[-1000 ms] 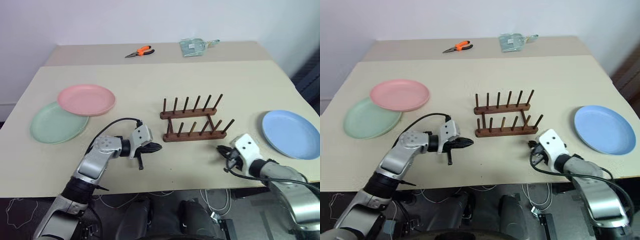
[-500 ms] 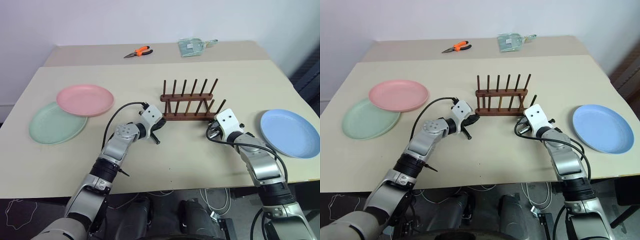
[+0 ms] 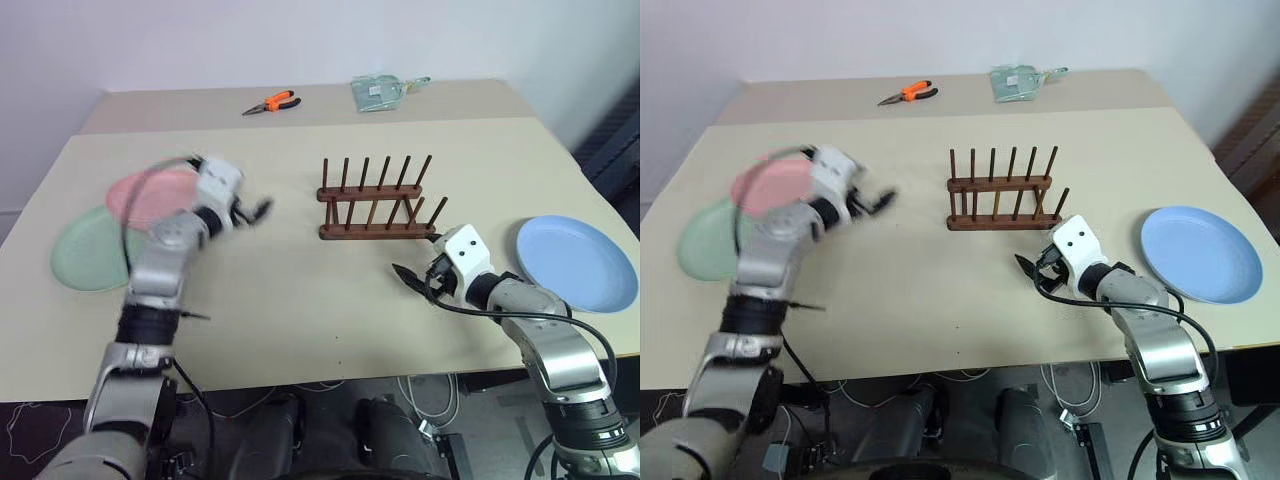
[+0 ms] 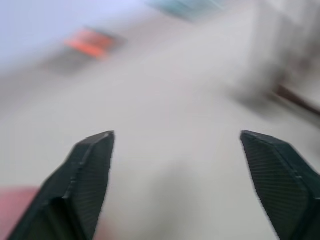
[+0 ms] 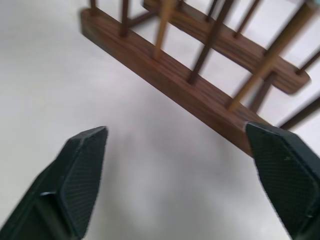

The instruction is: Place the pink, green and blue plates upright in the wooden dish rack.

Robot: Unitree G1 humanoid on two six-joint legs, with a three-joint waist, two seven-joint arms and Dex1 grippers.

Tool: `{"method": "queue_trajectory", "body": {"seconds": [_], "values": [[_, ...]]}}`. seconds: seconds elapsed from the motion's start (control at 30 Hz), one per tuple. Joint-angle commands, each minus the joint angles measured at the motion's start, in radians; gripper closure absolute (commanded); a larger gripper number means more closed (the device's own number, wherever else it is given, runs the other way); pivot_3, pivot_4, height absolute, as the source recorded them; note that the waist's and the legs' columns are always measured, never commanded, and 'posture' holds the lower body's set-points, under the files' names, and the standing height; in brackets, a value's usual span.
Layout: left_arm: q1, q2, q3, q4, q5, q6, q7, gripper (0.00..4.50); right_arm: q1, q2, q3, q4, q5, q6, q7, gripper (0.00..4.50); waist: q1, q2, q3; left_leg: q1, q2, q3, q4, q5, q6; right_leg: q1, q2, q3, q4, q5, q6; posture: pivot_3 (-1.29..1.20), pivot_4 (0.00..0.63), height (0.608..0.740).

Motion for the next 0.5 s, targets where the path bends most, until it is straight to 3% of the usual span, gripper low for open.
{"method": "queue_trajectory", "body": {"seconds": [0.03,0.17,0.33,0.5], "values": [[-0.023,0.059,0.177,-0.019,0.066,0.097,0.278,0.61,-0.027,0.0,0.009,0.002,0.008,-0.011,0.021,0.0,-0.008,0.0,0.0,0.0,0.0,0.0,-0.001,-0.001,-0.001,0.0,0.001,0.001,0.001,0.001,0.002,0.0,0.15,0.719],[0.007,0.02,0.337,-0.195,0.025,0.291,0.426,0.61,-0.051,0.003,0.01,0.01,0.052,0.005,0.064,0.0,-0.003,-0.001,0.001,0.0,-0.001,0.0,-0.001,-0.002,-0.003,-0.003,0.002,0.002,0.004,0.001,0.002,0.0,0.15,0.719],[0.045,-0.128,0.493,-0.365,-0.092,0.54,0.496,0.61,-0.09,0.008,0.041,0.075,-0.002,-0.038,0.047,0.0,0.01,-0.006,0.0,0.001,-0.002,-0.002,0.004,-0.003,-0.006,-0.003,0.001,0.0,0.005,0.002,0.003,0.0,0.15,0.719],[0.028,-0.258,0.655,-0.42,-0.181,0.657,0.58,0.61,-0.108,0.009,0.056,0.103,-0.022,-0.071,0.046,0.0,0.019,-0.007,0.0,0.0,-0.002,-0.002,0.004,-0.003,-0.007,-0.001,0.001,0.0,0.006,0.002,0.003,0.0,0.15,0.719]]}}
